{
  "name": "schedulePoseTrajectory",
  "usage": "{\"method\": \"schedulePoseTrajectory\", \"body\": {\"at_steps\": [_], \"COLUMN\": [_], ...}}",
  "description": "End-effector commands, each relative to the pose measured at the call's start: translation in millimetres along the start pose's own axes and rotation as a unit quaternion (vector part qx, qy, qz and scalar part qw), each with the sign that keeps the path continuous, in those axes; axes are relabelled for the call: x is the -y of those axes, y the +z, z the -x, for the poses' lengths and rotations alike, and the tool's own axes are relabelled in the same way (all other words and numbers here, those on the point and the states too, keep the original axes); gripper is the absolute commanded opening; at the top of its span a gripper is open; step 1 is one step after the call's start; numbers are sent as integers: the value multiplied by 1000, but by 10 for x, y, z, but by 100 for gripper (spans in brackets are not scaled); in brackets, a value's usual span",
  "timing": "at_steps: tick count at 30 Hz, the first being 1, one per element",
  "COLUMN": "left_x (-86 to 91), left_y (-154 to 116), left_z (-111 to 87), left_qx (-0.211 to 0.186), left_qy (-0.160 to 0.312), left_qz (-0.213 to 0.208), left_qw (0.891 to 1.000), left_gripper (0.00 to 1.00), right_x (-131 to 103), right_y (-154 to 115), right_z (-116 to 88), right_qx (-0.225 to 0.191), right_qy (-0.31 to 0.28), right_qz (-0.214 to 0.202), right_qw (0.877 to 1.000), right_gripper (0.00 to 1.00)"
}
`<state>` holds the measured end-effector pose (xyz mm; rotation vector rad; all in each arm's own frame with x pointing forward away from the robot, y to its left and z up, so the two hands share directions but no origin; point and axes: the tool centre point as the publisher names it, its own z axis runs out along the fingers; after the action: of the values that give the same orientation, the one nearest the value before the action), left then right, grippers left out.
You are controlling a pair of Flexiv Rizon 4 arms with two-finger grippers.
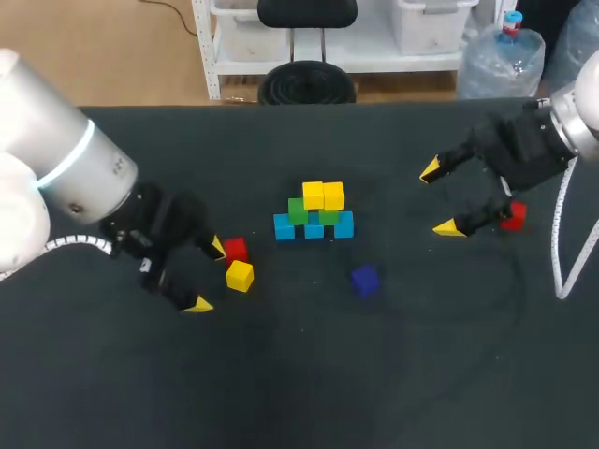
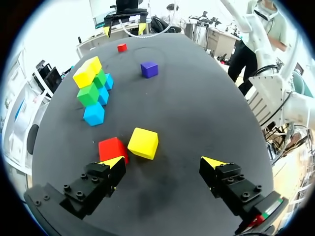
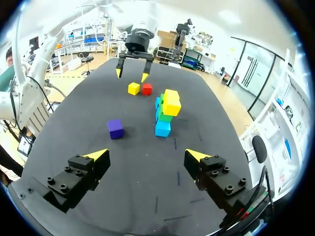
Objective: Place the blue cubes, place green cubes on the blue cubes, place the yellow cubes on the green cubes, then place the red cubes on the yellow cubes, and place purple cube on the red cubes.
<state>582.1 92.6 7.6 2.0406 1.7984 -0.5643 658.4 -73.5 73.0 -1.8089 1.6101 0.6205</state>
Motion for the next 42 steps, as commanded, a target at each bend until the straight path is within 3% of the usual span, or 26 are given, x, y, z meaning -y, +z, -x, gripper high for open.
{"method": "schedulePoseTrajectory", "body": {"at_steps": [1,25,42], "left_x": [-75,-190,-200], "left_y": [46,141,202], "left_z": [7,161,258], "left_qx": [2,33,29], "left_qy": [2,1,42], "left_qz": [-7,-5,-13], "left_qw": [1000,999,999], "left_gripper": [100,100,98], "right_x": [7,7,7], "right_y": [6,6,6], "right_z": [-5,-5,-5], "right_qx": [1,1,1], "right_qy": [0,0,0], "right_qz": [0,0,0], "right_qw": [1000,1000,1000], "right_gripper": [100,100,100]}}
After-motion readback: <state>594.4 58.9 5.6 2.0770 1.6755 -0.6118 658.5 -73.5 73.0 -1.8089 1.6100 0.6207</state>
